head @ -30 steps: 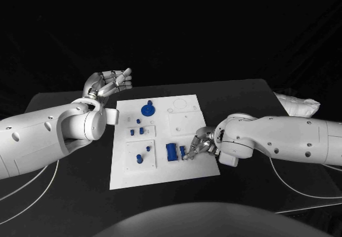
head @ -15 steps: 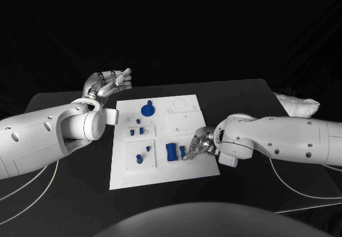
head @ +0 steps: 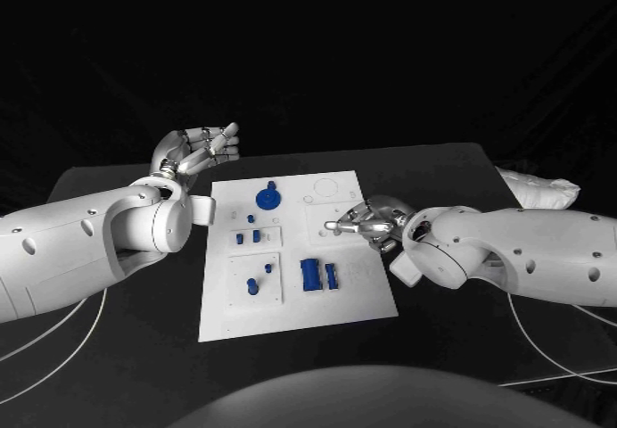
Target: Assemble the parts on the task board
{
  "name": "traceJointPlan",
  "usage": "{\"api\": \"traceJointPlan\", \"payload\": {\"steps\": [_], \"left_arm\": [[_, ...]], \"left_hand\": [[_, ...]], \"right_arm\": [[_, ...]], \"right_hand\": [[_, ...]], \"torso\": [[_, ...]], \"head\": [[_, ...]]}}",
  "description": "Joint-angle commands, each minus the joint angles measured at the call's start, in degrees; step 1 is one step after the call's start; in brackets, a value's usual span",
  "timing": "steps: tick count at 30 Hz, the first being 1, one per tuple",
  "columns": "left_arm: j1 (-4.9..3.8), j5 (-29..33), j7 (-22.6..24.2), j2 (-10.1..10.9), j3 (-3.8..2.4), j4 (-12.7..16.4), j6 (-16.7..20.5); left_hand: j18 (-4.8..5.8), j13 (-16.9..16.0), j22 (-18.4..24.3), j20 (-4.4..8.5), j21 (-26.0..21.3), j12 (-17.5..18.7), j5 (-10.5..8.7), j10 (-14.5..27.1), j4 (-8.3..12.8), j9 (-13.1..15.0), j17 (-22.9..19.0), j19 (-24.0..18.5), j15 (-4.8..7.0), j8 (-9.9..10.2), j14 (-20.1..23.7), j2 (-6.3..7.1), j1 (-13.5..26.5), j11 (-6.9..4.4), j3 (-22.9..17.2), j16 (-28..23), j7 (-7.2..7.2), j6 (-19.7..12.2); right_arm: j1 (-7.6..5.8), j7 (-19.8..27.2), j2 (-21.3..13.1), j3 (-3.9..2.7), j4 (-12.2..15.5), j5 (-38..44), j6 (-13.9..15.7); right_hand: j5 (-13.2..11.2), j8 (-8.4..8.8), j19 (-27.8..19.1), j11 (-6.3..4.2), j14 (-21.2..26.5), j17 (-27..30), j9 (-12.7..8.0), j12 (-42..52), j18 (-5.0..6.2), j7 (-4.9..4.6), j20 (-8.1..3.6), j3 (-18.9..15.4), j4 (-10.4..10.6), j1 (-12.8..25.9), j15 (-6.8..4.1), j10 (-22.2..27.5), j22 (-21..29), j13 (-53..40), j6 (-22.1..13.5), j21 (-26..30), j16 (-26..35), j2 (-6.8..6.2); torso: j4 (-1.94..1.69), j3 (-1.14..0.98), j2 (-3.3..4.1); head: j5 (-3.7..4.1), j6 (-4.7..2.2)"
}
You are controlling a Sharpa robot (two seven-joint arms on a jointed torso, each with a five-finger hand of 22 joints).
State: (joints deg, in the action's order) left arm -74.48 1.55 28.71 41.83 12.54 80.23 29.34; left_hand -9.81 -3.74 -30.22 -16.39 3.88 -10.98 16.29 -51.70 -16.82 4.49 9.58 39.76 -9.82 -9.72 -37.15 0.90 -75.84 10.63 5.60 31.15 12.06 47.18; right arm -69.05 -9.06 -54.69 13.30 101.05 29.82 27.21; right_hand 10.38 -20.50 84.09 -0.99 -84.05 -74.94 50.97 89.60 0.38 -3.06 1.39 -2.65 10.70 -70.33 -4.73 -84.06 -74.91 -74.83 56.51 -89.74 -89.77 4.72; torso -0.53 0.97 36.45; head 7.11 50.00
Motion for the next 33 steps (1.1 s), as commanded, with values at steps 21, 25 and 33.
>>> {"api": "traceJointPlan", "payload": {"steps": [21, 25, 33], "left_arm": [[5.28, -0.2, 13.1, 0.2, -0.09, 4.1, 3.2], [6.33, -0.2, 14.5, 0.1, -0.11, 5.0, 3.4], [7.04, -0.2, 15.8, 0.4, -0.14, 6.3, 4.1]], "left_hand": [[0.04, 0.1, 12.2, 3.39, -1.3, 1.9, -0.89, 9.7, -0.3, -0.7, -4.8, -19.2, 2.51, 0.0, 14.3, 7.05, 5.3, -1.91, 0.7, -1.4, -0.86, -6.6], [0.37, 0.1, 16.7, 5.62, -1.9, 3.2, 0.16, 14.3, -0.5, -0.8, -5.4, -26.1, 4.29, 0.9, 19.9, 10.6, 6.0, -3.42, 3.1, -2.3, -2.21, -10.5], [1.3, -0.3, 17.9, 7.72, -1.8, 3.0, 1.44, 17.4, -0.5, -0.4, -5.0, -28.3, 5.43, 0.2, 23.4, 12.36, 6.4, -4.33, 4.6, -1.2, -3.04, -13.3]], "right_arm": [[-0.38, 39.4, 5.0, -1.46, -7.4, -19.6, -0.7], [-0.39, 40.1, 5.7, -1.66, -8.3, -19.7, -2.7], [-0.54, 40.5, 6.7, -1.78, -8.8, -19.6, -4.2]], "right_hand": [[-6.8, 18.09, -75.1, 7.66, 75.3, 58.0, -37.5, -76.1, 6.77, -4.94, 9.8, -12.8, 6.1, 10.8, 9.41, 72.3, 49.4, 51.0, -48.1, 86.8, 77.1, 2.84], [-7.2, 18.17, -80.8, 6.57, 80.2, 64.6, -40.5, -78.7, 7.66, -3.93, 8.01, -11.0, 6.1, 13.1, 8.22, 77.0, 61.1, 56.7, -51.3, 88.5, 81.9, 0.87], [-7.3, 17.07, -81.9, 6.4, 80.9, 67.2, -41.8, -78.4, 8.97, -3.81, 7.13, -6.9, 6.2, 14.6, 8.0, 78.4, 64.9, 60.0, -52.5, 88.7, 82.7, -1.35]], "torso": [[0.13, -0.07, 0.13], [-0.2, -0.01, 0.01], [-0.32, -0.23, -0.04]], "head": [[-4.31, -5.18], [-4.44, -6.94], [-4.87, -9.05]]}}
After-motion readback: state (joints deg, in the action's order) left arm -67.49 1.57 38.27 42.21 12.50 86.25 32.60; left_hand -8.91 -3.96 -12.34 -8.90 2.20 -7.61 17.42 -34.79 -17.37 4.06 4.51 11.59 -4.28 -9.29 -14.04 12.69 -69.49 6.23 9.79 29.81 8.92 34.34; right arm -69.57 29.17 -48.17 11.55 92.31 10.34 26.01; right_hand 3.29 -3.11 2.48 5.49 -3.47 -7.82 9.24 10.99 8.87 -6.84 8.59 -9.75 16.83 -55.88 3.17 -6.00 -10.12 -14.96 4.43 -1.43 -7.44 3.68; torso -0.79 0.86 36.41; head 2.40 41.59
